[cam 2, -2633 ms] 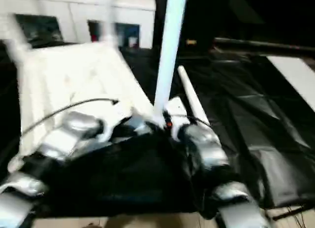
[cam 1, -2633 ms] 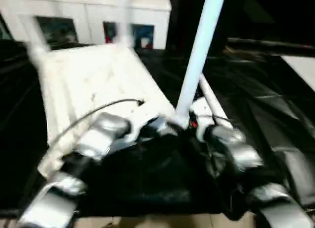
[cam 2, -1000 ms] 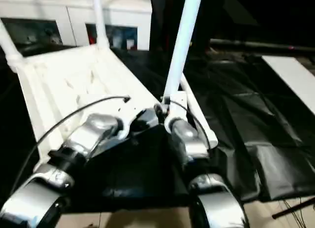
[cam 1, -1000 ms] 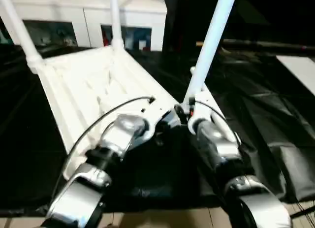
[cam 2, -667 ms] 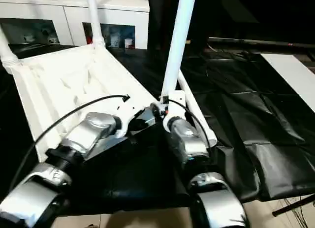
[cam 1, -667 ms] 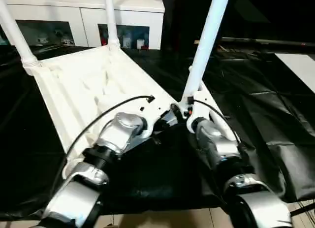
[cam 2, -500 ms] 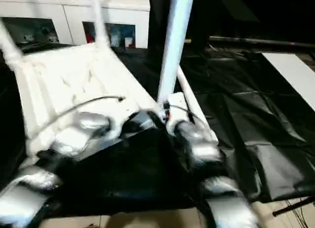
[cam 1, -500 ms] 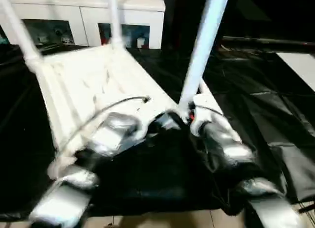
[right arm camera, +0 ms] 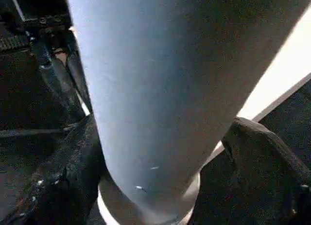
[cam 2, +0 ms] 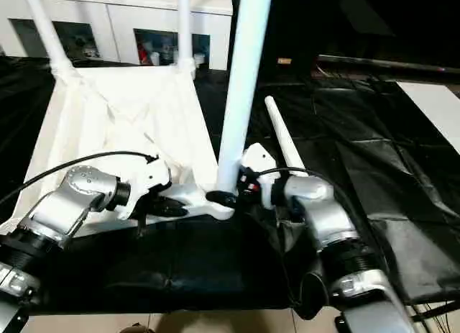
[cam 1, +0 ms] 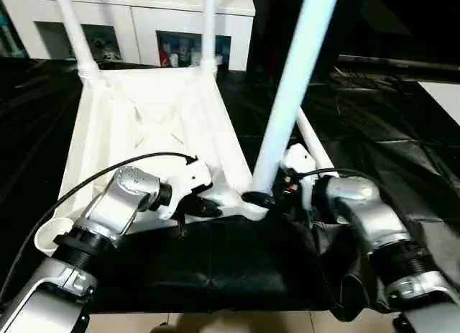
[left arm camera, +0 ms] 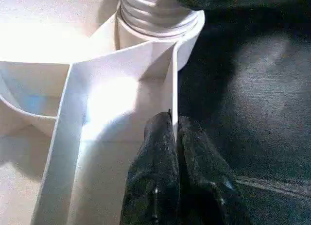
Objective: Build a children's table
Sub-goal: Rotate leg to tighten
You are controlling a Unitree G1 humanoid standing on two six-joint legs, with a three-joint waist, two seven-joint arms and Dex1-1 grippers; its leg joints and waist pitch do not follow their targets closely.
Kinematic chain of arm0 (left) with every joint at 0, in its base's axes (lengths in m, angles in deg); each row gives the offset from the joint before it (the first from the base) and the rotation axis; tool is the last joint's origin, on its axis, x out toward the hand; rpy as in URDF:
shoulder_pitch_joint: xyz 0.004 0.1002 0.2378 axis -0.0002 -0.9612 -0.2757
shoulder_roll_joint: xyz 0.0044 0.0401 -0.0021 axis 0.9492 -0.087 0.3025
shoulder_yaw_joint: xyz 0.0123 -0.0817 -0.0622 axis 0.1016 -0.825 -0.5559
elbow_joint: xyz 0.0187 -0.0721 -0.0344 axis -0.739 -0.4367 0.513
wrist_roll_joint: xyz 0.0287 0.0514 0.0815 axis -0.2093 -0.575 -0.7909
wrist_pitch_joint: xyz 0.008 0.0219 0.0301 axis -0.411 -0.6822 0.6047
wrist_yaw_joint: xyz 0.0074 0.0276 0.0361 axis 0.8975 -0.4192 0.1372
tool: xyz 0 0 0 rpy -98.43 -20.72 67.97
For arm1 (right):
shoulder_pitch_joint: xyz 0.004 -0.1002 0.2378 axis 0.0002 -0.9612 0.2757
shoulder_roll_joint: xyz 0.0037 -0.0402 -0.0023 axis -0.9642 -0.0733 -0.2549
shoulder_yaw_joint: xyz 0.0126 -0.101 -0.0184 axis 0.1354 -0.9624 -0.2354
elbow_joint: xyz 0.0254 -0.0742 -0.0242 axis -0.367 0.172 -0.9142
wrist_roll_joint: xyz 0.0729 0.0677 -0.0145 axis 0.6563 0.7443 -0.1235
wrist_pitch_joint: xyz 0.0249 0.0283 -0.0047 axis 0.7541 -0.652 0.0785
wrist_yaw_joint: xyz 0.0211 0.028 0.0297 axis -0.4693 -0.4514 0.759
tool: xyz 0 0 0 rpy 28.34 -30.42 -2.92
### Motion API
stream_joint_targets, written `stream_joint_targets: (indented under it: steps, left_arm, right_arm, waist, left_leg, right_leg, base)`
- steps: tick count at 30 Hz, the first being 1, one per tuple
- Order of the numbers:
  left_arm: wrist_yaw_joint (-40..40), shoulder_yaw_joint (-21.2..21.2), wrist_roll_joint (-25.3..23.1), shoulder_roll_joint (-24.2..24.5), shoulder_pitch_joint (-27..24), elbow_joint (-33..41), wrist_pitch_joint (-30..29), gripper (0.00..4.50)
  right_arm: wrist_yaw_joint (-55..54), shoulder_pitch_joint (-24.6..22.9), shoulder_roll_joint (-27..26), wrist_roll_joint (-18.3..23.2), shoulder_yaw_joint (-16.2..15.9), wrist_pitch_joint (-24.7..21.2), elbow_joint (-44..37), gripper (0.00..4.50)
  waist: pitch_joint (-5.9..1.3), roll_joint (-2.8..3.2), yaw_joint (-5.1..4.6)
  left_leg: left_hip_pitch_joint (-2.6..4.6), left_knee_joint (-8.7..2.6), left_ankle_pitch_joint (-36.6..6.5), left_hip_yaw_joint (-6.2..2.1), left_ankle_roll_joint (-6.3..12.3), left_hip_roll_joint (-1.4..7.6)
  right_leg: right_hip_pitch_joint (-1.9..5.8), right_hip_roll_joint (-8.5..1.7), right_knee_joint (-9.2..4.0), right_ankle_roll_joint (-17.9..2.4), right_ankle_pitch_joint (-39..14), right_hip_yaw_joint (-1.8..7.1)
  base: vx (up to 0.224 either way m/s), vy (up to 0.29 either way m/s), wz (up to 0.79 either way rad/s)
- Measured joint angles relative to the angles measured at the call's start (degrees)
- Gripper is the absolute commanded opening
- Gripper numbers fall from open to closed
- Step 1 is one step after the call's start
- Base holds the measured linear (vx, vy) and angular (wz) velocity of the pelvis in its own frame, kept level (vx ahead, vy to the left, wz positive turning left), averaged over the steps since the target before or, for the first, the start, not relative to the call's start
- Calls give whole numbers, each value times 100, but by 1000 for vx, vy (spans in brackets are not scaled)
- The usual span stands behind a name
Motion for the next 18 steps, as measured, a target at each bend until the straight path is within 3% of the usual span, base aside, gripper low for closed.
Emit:
stream_joint_targets:
  steps: [18]
  left_arm:
    - [27, 27, -11, 0, 12, -23, -131, 0]
  right_arm:
    - [74, -10, -132, 125, 10, -272, -20, 215]
  waist:
    - [-2, 0, -10]
  left_leg:
    - [27, 13, 0, -2, -1, 1]
  right_leg:
    - [22, 0, 14, -1, 0, 1]
  base:
    - [0, 0, 0]
